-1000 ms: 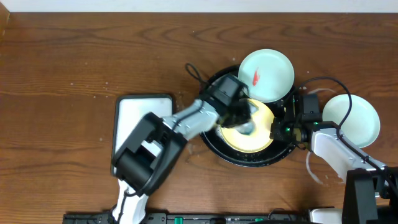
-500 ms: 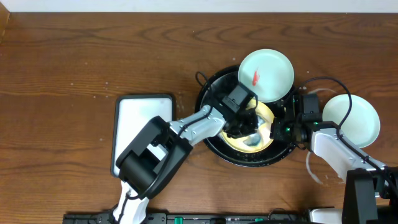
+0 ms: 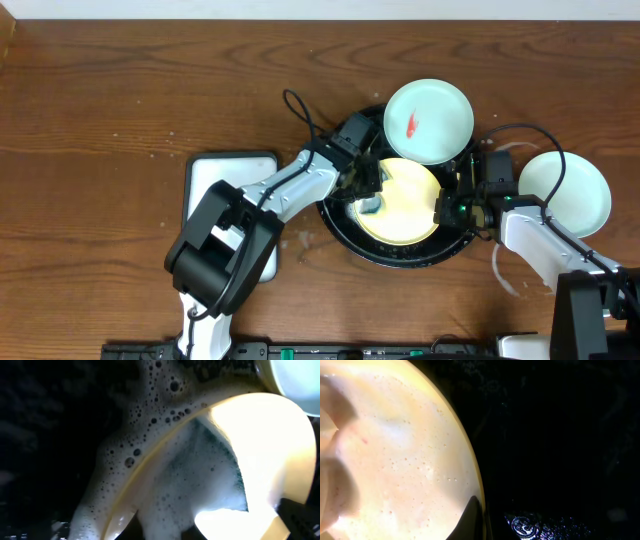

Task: Clean dirty plates on tray and stack at the side
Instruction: 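Return the sponge to the white sponge tray with the left gripper, then lift the yellow plate rim upward with the right gripper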

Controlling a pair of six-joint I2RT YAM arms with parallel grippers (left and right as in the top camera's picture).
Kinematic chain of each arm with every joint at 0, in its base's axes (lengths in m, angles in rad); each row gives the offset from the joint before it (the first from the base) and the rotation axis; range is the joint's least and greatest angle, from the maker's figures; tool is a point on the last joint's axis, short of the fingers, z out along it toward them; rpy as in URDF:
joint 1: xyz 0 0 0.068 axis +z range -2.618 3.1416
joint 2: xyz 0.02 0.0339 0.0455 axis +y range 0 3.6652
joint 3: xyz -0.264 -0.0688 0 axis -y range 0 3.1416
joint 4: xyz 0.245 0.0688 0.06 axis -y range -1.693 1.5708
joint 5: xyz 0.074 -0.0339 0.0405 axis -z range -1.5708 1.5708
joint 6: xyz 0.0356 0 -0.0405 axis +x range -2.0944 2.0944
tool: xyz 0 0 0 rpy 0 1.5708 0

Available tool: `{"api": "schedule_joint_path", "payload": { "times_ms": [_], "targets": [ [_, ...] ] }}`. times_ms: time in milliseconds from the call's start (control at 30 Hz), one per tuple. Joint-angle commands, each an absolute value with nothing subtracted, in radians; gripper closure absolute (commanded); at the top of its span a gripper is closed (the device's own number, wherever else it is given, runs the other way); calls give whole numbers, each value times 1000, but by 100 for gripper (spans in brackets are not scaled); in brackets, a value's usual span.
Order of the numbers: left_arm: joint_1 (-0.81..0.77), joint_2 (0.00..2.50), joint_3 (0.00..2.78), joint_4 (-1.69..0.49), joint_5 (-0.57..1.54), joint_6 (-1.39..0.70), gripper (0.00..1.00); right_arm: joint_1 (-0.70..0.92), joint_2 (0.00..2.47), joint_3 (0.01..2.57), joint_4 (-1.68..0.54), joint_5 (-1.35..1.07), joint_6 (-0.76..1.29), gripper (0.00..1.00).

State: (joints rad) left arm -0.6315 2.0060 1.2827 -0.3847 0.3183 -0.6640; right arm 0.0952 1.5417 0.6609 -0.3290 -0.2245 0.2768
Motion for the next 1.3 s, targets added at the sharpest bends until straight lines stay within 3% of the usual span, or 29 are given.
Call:
{"api": "schedule_joint_path", "payload": {
  "times_ms": [0, 333, 500, 733, 967, 1167, 1267],
  "targets": [
    [-590, 1977, 1295, -403, 78, -598, 93, 93, 1561, 636, -352, -120, 253, 99],
    [-580, 1642, 1298, -524, 77, -530, 93, 93, 1561, 636, -352, -120, 253, 99],
    [-521, 1486, 1298, -737, 57, -527, 93, 93, 1561, 636, -353, -120, 253, 99],
    [-333, 1404, 1254, -1040, -144, -527, 93, 93, 1561, 636, -349, -120, 237, 99],
    [-145, 1422, 1045, -948, -115, -515, 92, 94, 1533, 674, -384, -125, 176, 99],
    [-105, 1422, 977, -905, -106, -486, 92, 128, 1377, 821, -599, -35, 154, 99],
    [-106, 1422, 977, -906, -105, -486, 88, 180, 1287, 866, -662, 58, 148, 99]
  ]
}}
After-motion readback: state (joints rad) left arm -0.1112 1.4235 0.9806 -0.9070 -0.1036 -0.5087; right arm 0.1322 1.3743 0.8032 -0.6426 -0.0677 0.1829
